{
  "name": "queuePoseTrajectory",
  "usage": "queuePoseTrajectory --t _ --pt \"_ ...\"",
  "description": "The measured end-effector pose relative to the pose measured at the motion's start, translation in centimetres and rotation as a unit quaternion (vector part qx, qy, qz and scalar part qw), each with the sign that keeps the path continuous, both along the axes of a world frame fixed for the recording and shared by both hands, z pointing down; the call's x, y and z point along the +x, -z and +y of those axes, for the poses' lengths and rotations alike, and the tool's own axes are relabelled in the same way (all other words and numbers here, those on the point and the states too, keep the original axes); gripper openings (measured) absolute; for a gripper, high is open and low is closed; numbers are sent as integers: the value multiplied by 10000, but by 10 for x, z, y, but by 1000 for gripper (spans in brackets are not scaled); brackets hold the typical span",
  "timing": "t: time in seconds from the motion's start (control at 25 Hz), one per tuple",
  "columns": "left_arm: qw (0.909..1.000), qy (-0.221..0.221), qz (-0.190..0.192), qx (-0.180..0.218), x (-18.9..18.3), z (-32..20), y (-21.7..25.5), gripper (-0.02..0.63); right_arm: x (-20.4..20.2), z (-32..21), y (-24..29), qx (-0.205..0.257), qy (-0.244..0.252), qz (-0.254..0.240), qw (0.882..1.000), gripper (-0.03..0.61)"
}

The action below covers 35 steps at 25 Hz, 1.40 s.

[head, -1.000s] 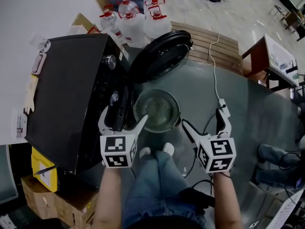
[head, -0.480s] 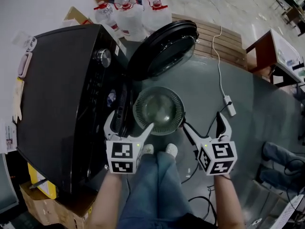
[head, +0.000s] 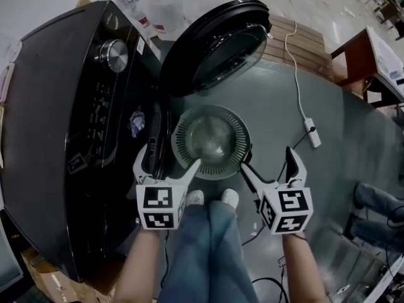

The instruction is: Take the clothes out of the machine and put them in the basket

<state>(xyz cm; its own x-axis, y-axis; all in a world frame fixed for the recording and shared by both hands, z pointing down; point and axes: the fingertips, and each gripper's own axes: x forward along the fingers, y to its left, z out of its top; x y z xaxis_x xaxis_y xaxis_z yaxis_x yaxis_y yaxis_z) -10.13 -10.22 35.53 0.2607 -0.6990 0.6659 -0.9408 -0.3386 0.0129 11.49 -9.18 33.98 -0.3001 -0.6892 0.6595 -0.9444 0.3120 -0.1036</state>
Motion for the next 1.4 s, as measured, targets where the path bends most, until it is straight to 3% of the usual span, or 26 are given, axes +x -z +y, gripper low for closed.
queuePoseTrajectory --t 0.52,0.88,1.2,1.4 --pt "9978 585 -172 -246 -45 5 -101 555 -28 11 -102 -290 -15 170 9994 525" --pt "9905 1239 -464 -373 -101 -21 -147 555 -51 -2 -133 -458 -169 176 9987 525" --pt "9725 2094 -1004 -159 -153 -56 -174 555 -68 -15 -165 -550 -190 354 9977 523" --pt "9589 2592 -1153 -13 -181 -76 -184 554 -77 -23 -179 -633 -286 341 9970 523"
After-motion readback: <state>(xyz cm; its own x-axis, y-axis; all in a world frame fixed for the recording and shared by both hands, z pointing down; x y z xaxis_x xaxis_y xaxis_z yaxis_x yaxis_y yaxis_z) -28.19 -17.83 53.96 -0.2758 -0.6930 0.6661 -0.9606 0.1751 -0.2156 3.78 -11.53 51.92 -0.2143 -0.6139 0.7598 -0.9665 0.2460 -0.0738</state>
